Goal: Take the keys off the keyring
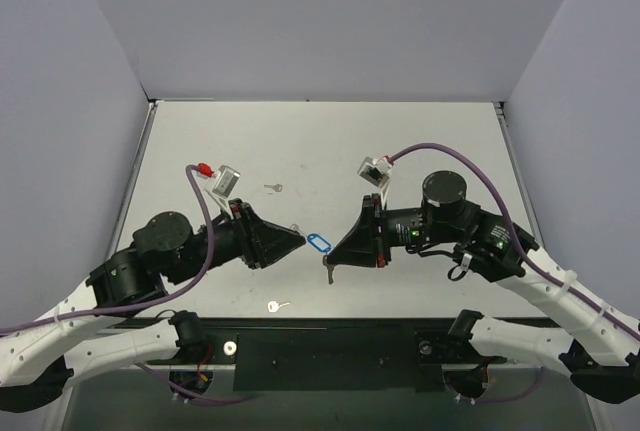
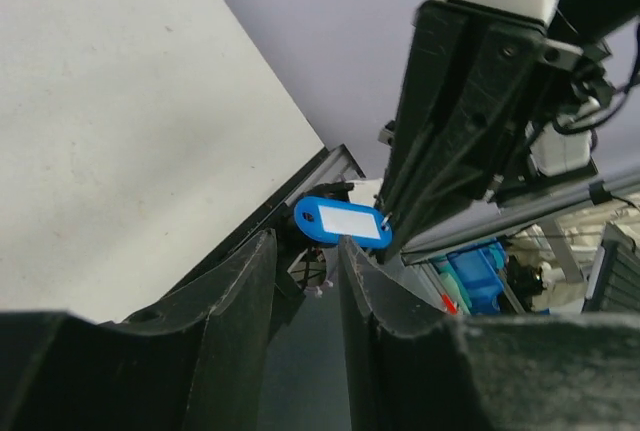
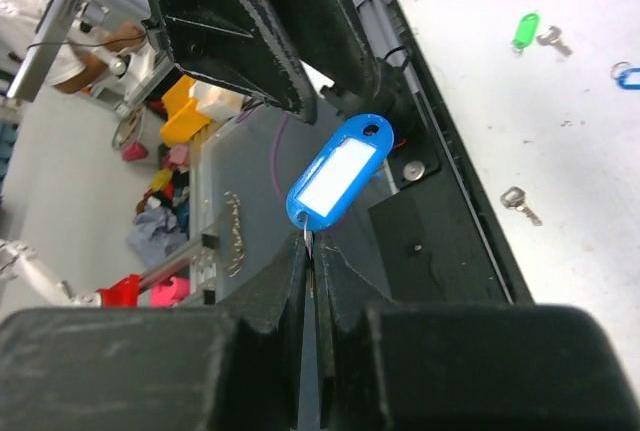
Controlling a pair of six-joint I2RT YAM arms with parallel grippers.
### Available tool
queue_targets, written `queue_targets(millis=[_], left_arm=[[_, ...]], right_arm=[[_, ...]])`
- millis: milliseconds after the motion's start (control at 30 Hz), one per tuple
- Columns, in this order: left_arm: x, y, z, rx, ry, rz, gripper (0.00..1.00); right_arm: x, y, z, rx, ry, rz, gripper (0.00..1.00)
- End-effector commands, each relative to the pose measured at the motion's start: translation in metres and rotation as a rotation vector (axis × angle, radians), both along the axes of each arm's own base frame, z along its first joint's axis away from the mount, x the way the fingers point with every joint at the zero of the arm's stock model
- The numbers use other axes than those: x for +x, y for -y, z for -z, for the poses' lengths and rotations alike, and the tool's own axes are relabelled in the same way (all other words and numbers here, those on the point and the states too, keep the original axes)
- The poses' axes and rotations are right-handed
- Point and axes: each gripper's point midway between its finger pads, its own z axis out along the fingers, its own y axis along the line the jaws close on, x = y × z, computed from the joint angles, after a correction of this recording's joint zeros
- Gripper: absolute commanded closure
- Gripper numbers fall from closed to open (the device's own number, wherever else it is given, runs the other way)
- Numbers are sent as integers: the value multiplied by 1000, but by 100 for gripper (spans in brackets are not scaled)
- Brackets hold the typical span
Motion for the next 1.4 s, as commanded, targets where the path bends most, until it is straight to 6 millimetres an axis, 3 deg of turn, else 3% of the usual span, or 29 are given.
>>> queue_targets(millis=[0, 167, 333, 467, 600, 767, 933, 1367], left_arm=[[-28, -1, -27, -88, 115, 153, 57], [-39, 1, -38, -107, 160, 221, 44], [-46, 8, -32, -92, 155, 277, 30], [-48, 13, -25, -92, 145, 300, 27], [-42, 18, -11, -54, 104, 283, 25], [-25, 10, -6, -112, 5, 139, 13], [-34, 12, -15, -255, -71, 176, 13], [-45, 22, -18, -294, -88, 255, 36]], right_arm=[[-25, -8, -28, 76, -47, -159, 100], [-32, -10, -18, 16, -80, -210, 100], [-35, -12, -24, 31, -82, -228, 100], [-41, -14, -26, 41, -103, -257, 100], [-40, -15, -28, 46, -81, -248, 100], [-36, -13, -30, 39, -51, -225, 100], [-31, -16, -24, 26, -43, -206, 100], [-24, -25, -19, 27, -41, -197, 100]])
